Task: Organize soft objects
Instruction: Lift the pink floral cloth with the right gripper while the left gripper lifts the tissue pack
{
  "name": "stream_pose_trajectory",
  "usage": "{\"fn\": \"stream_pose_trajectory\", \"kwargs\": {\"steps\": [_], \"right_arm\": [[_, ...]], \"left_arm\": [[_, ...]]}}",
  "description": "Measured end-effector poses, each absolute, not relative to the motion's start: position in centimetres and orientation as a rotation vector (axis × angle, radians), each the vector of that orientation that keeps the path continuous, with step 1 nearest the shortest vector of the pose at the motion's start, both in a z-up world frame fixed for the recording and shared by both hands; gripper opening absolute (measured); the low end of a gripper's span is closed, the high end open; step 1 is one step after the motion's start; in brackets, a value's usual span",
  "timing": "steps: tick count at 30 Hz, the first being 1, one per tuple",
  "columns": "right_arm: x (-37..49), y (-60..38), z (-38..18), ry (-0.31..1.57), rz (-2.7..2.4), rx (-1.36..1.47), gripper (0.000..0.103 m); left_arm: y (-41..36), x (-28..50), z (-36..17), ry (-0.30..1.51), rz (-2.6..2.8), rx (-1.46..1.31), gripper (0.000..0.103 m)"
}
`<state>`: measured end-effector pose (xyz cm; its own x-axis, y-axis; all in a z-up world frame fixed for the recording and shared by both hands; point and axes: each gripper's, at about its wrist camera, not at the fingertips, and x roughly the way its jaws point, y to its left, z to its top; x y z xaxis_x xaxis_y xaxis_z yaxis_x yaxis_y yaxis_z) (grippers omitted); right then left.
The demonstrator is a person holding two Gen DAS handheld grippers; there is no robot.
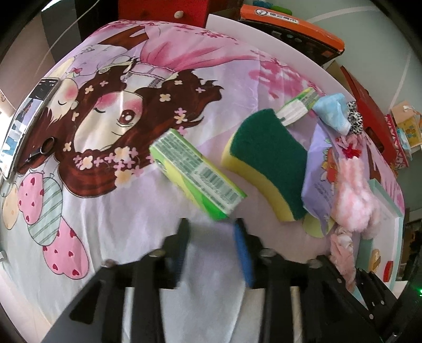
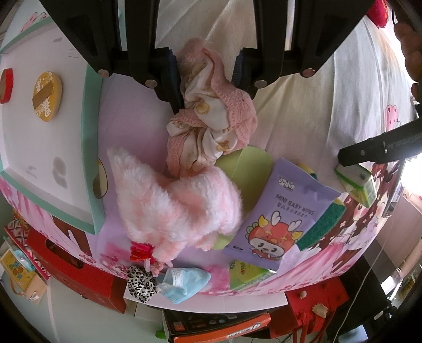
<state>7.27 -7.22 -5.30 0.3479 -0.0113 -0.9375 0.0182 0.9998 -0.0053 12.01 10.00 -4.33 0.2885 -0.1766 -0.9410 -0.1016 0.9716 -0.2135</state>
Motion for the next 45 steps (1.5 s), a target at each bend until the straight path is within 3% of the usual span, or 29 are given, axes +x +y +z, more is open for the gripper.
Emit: {"fn": "stream_pose_trajectory", "kwargs": {"steps": [14, 18, 32, 34, 39, 45], "right_arm": [[7.4, -7.3, -5.4, 1.220, -0.011, 0.016, 0.035], [7.4, -7.2, -5.4, 1.220, -0.011, 0.016, 0.035], [7.6, -7.2, -5.5, 1.221, -0.011, 0.017, 0.035], [7.6, -7.2, -5.5, 1.221, -0.011, 0.013, 0.035], [7.6, -7.2, -5.6, 1.221, -0.011, 0.009, 0.035], [7.5, -7.2, -5.5, 1.220, -0.012, 0.008, 0.030]], "left_arm": [[9.8, 12.5, -3.1, 1.237, 0.013, -0.268, 0.051], [10.1, 12.1, -2.3, 1.203, -0.014, -0.315, 0.069], [12.1, 13.8, -2.2, 1.144, 0.149, -0.374, 0.069], [11.7, 14.1, -2.8, 1.160, 0.155, -0.348, 0.068], [11.3, 14.7, -4.1, 1.195, 0.141, -0.350, 0.041], [11.0, 14.4, -4.5, 1.200, 0.125, -0.339, 0.034]]}}
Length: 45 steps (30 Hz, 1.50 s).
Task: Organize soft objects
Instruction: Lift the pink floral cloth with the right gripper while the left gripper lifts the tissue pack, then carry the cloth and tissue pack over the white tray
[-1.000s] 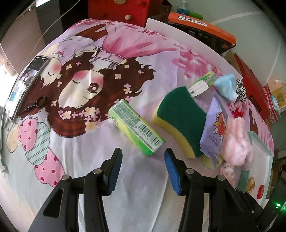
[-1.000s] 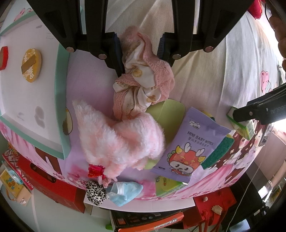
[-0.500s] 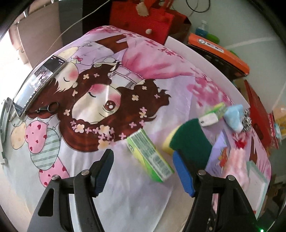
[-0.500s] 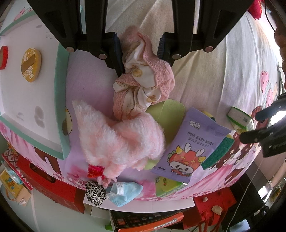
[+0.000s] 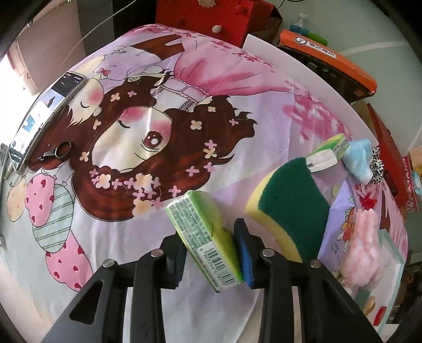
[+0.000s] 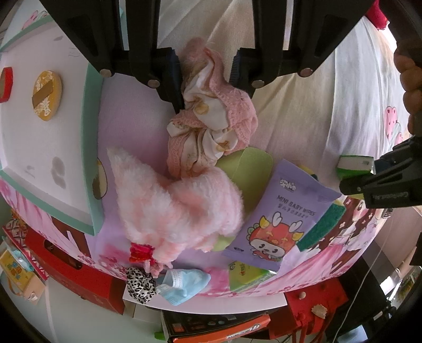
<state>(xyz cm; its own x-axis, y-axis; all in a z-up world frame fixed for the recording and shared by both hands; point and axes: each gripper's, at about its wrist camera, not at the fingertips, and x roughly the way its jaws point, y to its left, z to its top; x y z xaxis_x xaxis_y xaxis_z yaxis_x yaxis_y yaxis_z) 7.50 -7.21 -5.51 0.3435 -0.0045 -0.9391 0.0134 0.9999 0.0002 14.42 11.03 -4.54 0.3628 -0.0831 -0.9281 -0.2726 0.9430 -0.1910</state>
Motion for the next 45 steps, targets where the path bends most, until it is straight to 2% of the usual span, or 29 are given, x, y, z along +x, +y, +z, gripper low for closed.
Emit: {"fn": "stream_pose_trajectory", "kwargs": {"steps": [8, 19, 31, 39, 45], "right_arm": [[7.2, -7.5, -5.3, 1.217, -0.002, 0.039, 0.016], [6.2, -9.0, -4.4, 1.206, 0.039, 0.108, 0.014], [4.0, -10.8, 0.9, 1.057, 0.084, 0.188, 0.013], [3.5, -11.3, 4.3, 0.942, 0.061, 0.187, 0.013], [3.4, -14.1, 5.6, 0.916, -0.040, 0.197, 0.013]], "left_arm": [[11.0, 13.3, -4.2, 1.203, 0.094, -0.352, 0.031], [11.7, 11.2, -2.2, 1.163, 0.053, -0.379, 0.030], [11.9, 9.6, 1.9, 1.035, 0.030, -0.367, 0.030], [8.9, 9.6, 4.9, 0.933, -0.044, -0.303, 0.030], [5.3, 10.0, 5.7, 0.944, -0.135, -0.254, 0.030]]}}
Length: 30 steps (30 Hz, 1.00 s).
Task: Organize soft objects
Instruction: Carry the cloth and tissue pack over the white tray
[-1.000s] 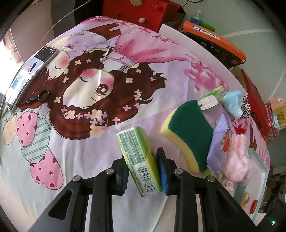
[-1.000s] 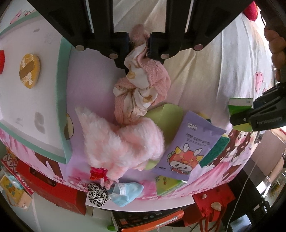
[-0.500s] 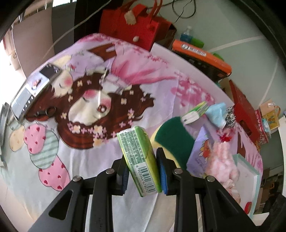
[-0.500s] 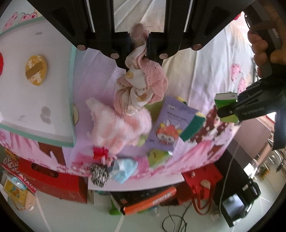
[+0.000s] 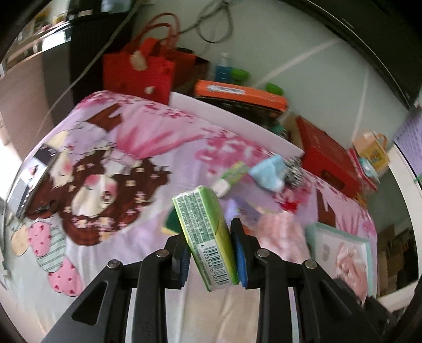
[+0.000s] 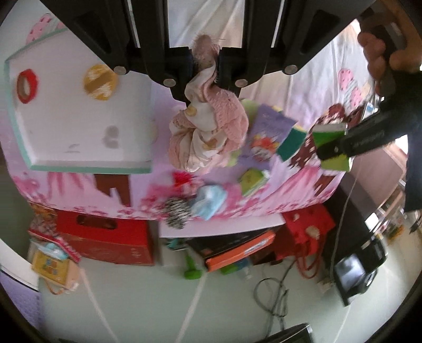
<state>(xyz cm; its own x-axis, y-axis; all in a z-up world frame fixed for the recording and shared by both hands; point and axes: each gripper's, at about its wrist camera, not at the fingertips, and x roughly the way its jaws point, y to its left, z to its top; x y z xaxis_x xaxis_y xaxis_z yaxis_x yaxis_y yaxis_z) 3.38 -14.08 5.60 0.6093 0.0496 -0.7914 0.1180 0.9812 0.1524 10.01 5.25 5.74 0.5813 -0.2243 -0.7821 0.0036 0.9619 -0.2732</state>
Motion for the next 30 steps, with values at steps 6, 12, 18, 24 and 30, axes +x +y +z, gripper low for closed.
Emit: {"fn": "stream_pose_trajectory", "kwargs": {"steps": [6, 12, 18, 24, 30], "right_arm": [[3.4, -18.5, 6.9, 0.920, -0.235, 0.179, 0.013], [3.0, -23.7, 8.1, 0.887, -0.364, 0.248, 0.013], [1.7, -29.1, 7.4, 0.878, -0.500, 0.343, 0.013], [0.3, -33.5, 5.1, 0.925, -0.597, 0.402, 0.013], [-1.2, -36.7, 3.4, 0.972, -0.688, 0.418, 0.013]], "left_arm": [[-0.3, 9.9, 7.2, 0.968, -0.277, -0.176, 0.030], [-6.1, 10.0, 8.4, 0.973, -0.403, -0.079, 0.030], [-12.0, 9.4, 8.3, 0.969, -0.548, 0.008, 0.030], [-17.4, 8.8, 6.6, 0.988, -0.647, 0.080, 0.030], [-21.6, 8.1, 4.7, 1.005, -0.699, 0.145, 0.030]]}}
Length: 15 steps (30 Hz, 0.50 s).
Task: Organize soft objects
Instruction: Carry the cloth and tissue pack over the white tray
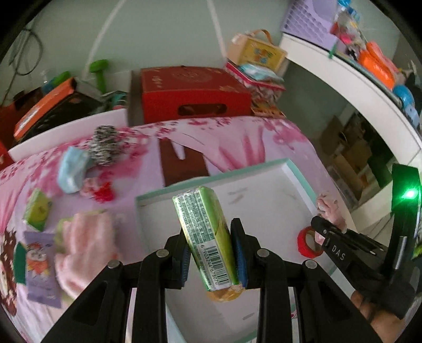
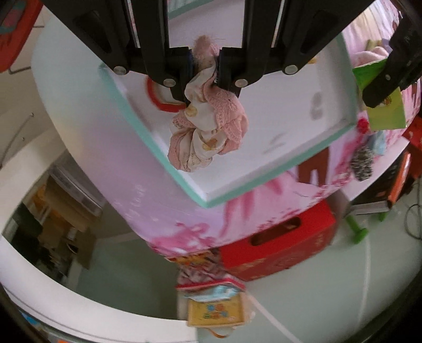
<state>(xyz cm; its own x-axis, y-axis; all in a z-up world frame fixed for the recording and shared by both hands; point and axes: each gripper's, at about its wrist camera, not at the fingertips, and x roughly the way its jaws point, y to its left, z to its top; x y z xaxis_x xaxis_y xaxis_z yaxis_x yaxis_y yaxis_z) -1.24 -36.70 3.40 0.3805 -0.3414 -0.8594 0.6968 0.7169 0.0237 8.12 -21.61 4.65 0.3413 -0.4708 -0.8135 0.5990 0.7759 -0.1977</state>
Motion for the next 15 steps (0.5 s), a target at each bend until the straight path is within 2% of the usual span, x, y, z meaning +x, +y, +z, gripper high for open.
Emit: {"fn": "stream_pose_trajectory", "kwargs": {"steps": [13, 14, 15], "right_arm": [[-0.1, -36.5, 2.7, 0.987, -0.623, 0.420, 0.015], [0.0, -36.3, 2.7, 0.992, -0.619, 0.414, 0.016], [0.2, -36.3, 2.7, 0.996, -0.620, 0.410, 0.016]], "left_arm": [[-23.2, 9.7, 0.8, 1.082, -0.625, 0.184, 0.032], [-23.2, 9.8, 0.8, 1.087, -0.623, 0.181, 0.038], [-23.1, 9.8, 0.8, 1.093, -0.620, 0.176, 0.049]]}}
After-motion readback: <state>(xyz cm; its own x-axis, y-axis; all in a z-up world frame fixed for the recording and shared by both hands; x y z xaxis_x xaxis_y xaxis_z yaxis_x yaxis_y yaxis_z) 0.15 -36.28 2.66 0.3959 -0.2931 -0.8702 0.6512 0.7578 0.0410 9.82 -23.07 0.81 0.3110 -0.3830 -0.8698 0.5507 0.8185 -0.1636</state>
